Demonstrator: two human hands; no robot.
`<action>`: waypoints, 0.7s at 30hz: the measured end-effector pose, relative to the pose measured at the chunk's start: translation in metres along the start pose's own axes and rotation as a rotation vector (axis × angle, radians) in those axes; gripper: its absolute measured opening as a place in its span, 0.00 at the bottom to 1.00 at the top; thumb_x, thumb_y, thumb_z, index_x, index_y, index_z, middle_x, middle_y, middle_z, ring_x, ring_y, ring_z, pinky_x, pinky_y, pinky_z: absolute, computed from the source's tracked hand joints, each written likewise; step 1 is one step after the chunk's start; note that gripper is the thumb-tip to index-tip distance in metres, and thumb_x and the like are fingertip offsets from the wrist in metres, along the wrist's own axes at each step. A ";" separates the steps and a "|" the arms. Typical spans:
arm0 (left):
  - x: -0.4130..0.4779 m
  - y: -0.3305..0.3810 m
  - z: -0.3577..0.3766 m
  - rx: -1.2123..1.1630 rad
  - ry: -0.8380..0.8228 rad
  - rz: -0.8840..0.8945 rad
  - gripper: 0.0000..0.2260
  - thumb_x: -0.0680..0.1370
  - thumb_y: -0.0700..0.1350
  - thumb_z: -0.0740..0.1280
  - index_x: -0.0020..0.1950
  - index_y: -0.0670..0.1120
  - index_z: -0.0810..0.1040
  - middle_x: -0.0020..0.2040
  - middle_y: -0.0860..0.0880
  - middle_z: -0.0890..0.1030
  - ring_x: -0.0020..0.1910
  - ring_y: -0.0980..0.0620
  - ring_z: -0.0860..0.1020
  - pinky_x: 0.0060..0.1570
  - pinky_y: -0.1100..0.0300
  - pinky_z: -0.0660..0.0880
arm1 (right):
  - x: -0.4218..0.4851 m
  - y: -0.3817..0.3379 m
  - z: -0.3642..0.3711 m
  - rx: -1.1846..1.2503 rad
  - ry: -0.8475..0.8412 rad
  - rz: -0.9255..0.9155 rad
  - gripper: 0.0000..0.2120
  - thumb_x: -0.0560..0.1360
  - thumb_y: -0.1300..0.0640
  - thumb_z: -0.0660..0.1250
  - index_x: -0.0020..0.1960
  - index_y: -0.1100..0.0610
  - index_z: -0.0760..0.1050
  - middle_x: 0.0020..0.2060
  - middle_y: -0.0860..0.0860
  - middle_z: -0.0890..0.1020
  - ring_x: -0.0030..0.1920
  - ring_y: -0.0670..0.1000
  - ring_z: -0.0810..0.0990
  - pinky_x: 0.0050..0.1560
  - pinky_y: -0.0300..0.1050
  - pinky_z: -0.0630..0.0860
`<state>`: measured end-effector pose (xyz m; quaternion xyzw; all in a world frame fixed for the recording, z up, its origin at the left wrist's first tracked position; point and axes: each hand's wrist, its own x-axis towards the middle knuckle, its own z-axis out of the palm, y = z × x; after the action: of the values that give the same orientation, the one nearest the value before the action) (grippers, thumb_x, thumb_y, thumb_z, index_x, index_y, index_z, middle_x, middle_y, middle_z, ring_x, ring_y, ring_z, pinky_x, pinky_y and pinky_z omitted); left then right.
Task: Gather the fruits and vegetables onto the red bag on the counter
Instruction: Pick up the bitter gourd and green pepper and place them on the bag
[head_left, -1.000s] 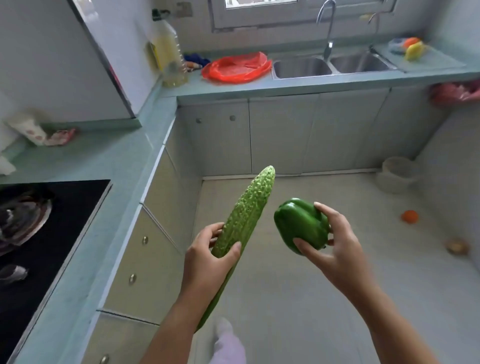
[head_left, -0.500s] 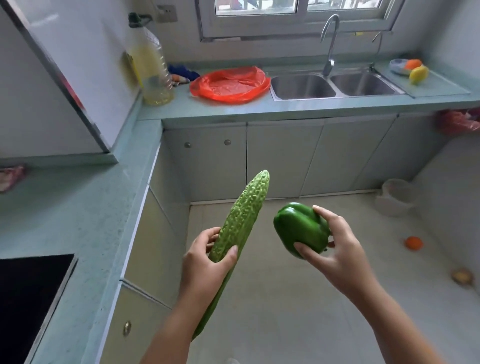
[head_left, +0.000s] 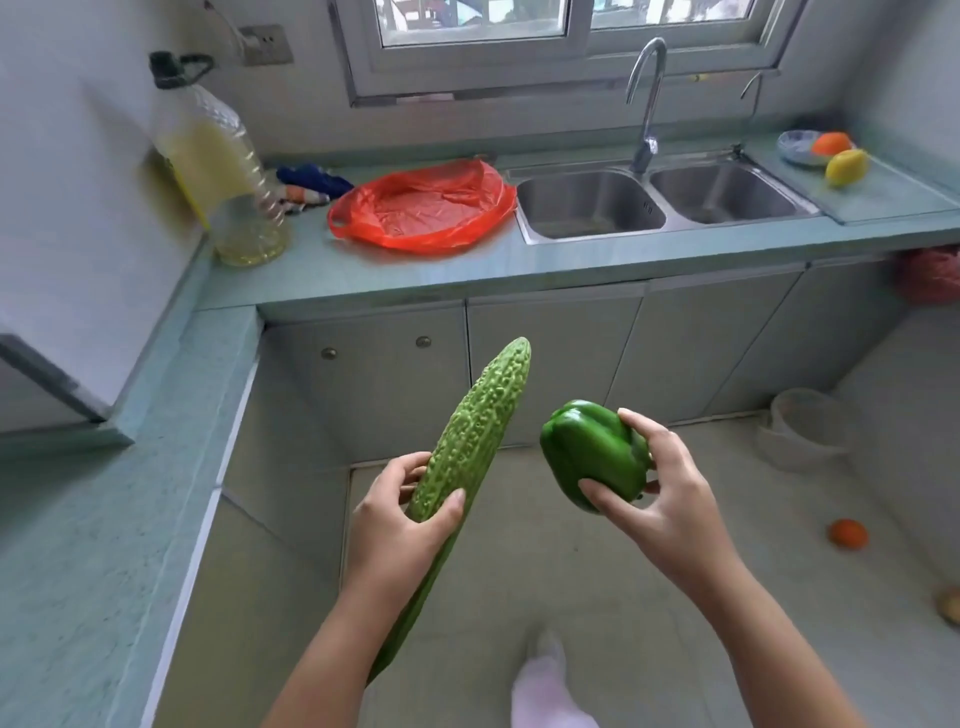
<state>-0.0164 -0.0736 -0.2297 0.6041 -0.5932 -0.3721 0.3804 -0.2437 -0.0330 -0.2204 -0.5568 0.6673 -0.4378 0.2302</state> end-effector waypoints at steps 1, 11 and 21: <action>0.017 0.007 0.007 -0.001 -0.004 0.007 0.16 0.67 0.44 0.75 0.50 0.58 0.75 0.47 0.57 0.79 0.47 0.62 0.76 0.43 0.67 0.72 | 0.019 0.004 -0.003 0.003 0.004 0.004 0.33 0.64 0.54 0.76 0.65 0.46 0.66 0.53 0.45 0.72 0.51 0.33 0.70 0.44 0.28 0.69; 0.156 0.053 0.066 -0.144 -0.038 -0.033 0.14 0.69 0.43 0.74 0.49 0.56 0.76 0.47 0.55 0.80 0.45 0.60 0.78 0.42 0.66 0.75 | 0.176 0.030 -0.018 0.018 0.026 0.027 0.32 0.65 0.53 0.75 0.65 0.44 0.65 0.52 0.42 0.71 0.53 0.32 0.68 0.45 0.26 0.68; 0.287 0.016 0.038 -0.125 0.005 -0.112 0.14 0.68 0.42 0.74 0.50 0.54 0.77 0.47 0.54 0.80 0.48 0.57 0.78 0.46 0.62 0.74 | 0.298 0.024 0.065 0.025 -0.063 0.071 0.33 0.65 0.54 0.75 0.66 0.44 0.65 0.53 0.37 0.70 0.52 0.39 0.72 0.47 0.31 0.69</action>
<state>-0.0522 -0.3616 -0.2311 0.6123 -0.5331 -0.4276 0.3976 -0.2860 -0.3357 -0.2200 -0.5434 0.6735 -0.4201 0.2733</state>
